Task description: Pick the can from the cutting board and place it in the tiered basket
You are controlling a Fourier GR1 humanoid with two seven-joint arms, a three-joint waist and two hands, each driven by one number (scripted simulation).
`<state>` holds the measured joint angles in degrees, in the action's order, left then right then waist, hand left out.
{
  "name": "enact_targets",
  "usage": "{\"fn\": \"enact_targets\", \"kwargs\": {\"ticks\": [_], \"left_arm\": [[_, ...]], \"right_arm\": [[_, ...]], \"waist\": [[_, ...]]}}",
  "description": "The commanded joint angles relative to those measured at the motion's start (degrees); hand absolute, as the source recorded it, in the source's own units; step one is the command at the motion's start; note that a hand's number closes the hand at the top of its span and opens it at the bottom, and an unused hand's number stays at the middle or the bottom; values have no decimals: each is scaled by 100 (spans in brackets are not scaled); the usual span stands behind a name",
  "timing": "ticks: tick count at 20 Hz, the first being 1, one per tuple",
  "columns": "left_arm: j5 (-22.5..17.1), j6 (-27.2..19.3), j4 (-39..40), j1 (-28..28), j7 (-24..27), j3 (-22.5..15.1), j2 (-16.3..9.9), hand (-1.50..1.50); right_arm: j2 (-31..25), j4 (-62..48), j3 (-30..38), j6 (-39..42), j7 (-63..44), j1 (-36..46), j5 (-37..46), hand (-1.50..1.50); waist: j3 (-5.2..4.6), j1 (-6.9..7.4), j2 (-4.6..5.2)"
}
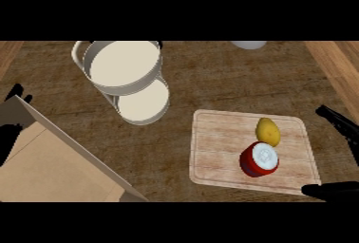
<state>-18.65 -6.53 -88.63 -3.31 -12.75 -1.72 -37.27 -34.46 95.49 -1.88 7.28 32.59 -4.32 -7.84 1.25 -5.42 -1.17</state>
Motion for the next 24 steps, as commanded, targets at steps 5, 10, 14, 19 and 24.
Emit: {"fn": "enact_targets", "kwargs": {"ticks": [5, 10, 14, 19, 24], "left_arm": [[-522, 29, -206, 27, 40, -534, 1085, 0], [-510, -6, -262, 12, 18, -553, 1082, 0], [-531, 35, -288, -127, -51, -595, 1077, 0], [-445, -77, -322, -278, -139, -702, 1111, 0], [-348, -113, -232, -258, -13, -905, 1253, 0]], "right_arm": [[-1153, 612, 503, -749, -654, -828, 1536, -150], [-1131, 1614, 175, -994, -1675, -1307, 2136, -150], [-1075, 2356, -147, -945, -2377, -1725, 2411, -150], [-1011, 2898, -521, -1110, -3426, -1890, 3255, -150], [-863, 3123, -833, -1173, -4230, -2084, 4012, -150]], "waist": [[-203, -248, 30], [-205, -128, 33], [-187, -56, 59], [-191, 89, 111], [-184, 165, 146]]}}
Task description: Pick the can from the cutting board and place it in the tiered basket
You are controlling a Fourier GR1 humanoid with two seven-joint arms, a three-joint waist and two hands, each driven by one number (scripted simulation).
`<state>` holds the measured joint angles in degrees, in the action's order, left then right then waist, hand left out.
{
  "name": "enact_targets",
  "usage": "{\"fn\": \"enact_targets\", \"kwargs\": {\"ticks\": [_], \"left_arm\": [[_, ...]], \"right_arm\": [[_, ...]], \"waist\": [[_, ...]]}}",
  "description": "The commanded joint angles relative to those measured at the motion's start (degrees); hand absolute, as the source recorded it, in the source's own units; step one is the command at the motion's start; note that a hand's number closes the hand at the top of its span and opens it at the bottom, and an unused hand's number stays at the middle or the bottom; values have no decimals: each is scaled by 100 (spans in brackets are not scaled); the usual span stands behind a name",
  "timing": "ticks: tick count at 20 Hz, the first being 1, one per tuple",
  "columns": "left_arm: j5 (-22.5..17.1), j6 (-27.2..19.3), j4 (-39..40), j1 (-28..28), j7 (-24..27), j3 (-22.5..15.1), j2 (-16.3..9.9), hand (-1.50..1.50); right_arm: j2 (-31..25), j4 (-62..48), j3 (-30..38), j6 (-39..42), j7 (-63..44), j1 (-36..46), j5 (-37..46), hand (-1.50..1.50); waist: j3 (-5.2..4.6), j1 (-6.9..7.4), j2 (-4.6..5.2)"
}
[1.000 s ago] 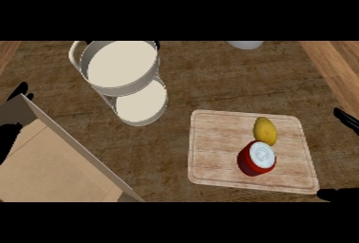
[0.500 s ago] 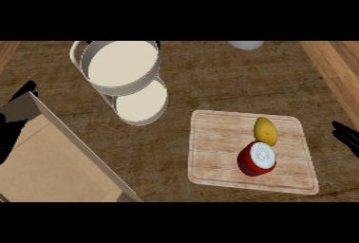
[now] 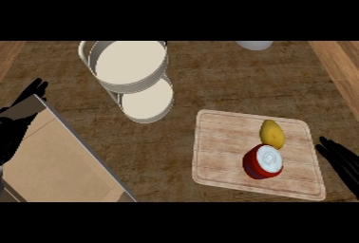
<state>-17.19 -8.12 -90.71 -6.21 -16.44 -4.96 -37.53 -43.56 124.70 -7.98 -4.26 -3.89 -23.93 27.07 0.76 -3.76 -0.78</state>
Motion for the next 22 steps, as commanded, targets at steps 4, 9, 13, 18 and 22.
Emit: {"fn": "enact_targets", "kwargs": {"ticks": [4, 9, 13, 18, 22], "left_arm": [[-559, 16, -183, -207, 133, -638, 1268, 0], [-703, -9, 10, -205, 423, -797, 1227, 0], [-698, -224, -39, -323, 343, -985, 1265, 0], [-776, -316, 43, -297, 521, -1090, 1287, 0], [-790, -422, 95, -541, 396, -1226, 1278, 0]], "right_arm": [[332, 323, -714, -47, -990, -161, 1005, -150], [330, 412, -932, 187, -1483, -253, 1410, -150], [715, 222, -1307, -126, -1609, -276, 1970, -150], [1023, 4, -1444, -393, -1779, -167, 2418, -150], [1169, -301, -1514, -417, -1820, 11, 2577, -150]], "waist": [[-108, 119, 101], [-105, 141, 117], [-85, 134, 95], [-85, 154, 96], [-79, 180, 116]]}}
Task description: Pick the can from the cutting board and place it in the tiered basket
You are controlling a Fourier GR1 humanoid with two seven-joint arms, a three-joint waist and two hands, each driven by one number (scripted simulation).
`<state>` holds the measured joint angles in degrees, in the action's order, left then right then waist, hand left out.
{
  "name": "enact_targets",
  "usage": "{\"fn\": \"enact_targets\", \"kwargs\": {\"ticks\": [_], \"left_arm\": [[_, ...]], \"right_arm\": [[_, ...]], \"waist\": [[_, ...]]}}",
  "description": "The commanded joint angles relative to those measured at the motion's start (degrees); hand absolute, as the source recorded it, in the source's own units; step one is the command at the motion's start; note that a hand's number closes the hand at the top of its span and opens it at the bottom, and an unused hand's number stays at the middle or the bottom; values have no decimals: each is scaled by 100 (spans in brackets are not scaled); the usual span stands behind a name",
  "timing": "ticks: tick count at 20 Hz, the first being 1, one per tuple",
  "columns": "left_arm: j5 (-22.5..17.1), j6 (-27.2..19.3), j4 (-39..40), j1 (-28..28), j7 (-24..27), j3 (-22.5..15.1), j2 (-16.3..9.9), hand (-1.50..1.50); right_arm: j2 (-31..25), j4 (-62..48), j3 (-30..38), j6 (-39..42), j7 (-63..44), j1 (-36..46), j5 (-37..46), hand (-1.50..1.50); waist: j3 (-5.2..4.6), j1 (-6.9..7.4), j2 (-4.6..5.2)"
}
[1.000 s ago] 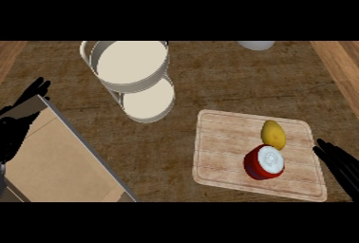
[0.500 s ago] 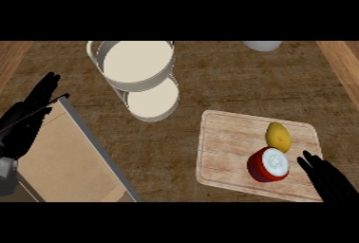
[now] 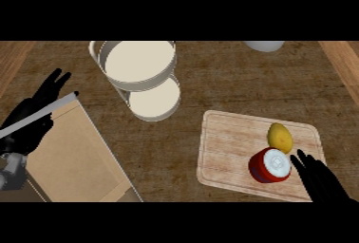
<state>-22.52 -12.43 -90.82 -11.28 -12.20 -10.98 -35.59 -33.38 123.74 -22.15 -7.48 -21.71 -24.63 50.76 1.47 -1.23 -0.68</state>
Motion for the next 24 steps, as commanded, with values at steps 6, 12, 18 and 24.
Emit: {"fn": "enact_targets", "kwargs": {"ticks": [6, 12, 18, 24], "left_arm": [[-327, 68, 250, -24, 126, -677, 976, 0], [-471, 167, 223, 73, 305, -705, 873, 0], [-522, -9, 338, 85, 307, -789, 968, 0], [-459, -178, 391, -119, 380, -964, 1138, 0]], "right_arm": [[450, -581, -126, -302, 70, 341, 185, -150], [583, -894, -89, -269, 128, 575, 85, -150], [766, -1436, 168, -336, 227, 868, -221, -150], [1010, -2105, 18, -612, 509, 1140, -18, -150]], "waist": [[-149, -24, 114], [-154, 58, 105], [-153, 65, 116], [-149, 28, 130]]}}
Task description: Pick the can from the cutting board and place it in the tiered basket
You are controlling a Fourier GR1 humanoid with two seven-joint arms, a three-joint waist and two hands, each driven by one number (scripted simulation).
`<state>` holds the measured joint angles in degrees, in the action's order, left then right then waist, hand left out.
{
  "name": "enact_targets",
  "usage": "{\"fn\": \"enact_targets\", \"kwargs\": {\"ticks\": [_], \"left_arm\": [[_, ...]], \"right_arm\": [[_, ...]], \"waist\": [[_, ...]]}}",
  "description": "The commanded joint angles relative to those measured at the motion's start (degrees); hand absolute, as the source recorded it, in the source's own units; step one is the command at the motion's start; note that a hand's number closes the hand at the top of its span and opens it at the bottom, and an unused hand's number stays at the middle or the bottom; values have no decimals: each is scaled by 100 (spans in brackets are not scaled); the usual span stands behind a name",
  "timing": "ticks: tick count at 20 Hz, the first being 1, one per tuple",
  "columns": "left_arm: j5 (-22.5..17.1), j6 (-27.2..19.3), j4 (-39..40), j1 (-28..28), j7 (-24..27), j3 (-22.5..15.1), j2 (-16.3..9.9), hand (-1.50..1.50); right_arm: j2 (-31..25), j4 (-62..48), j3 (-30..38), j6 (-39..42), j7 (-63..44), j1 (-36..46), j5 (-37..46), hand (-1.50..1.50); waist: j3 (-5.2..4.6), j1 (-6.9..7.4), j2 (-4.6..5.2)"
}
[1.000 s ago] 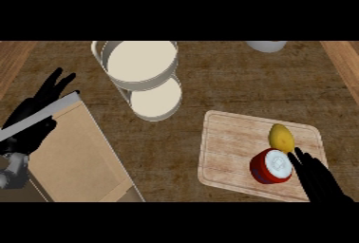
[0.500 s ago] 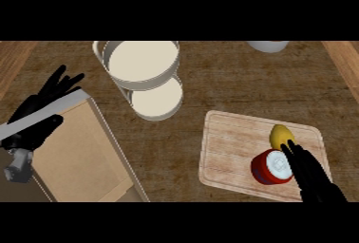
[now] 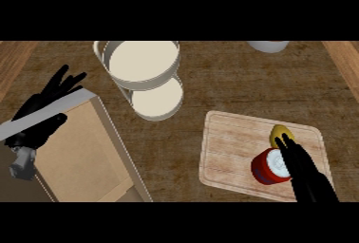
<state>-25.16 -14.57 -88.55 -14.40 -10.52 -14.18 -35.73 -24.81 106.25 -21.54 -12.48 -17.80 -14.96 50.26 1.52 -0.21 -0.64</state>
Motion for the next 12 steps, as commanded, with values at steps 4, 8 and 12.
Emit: {"fn": "enact_targets", "kwargs": {"ticks": [4, 8, 12], "left_arm": [[-239, 1, 16, 287, 97, -661, 1028, 0], [-324, 50, -131, 304, 5, -673, 903, 0], [-427, 186, 228, 66, 122, -571, 834, 0]], "right_arm": [[5, -580, 219, -15, 296, 328, -196, -150], [165, -950, 38, 50, 393, 549, -135, -150], [180, -1058, -81, 88, 912, 814, -332, 150]], "waist": [[-153, -23, 100], [-153, 46, 95], [-153, -13, 116]]}}
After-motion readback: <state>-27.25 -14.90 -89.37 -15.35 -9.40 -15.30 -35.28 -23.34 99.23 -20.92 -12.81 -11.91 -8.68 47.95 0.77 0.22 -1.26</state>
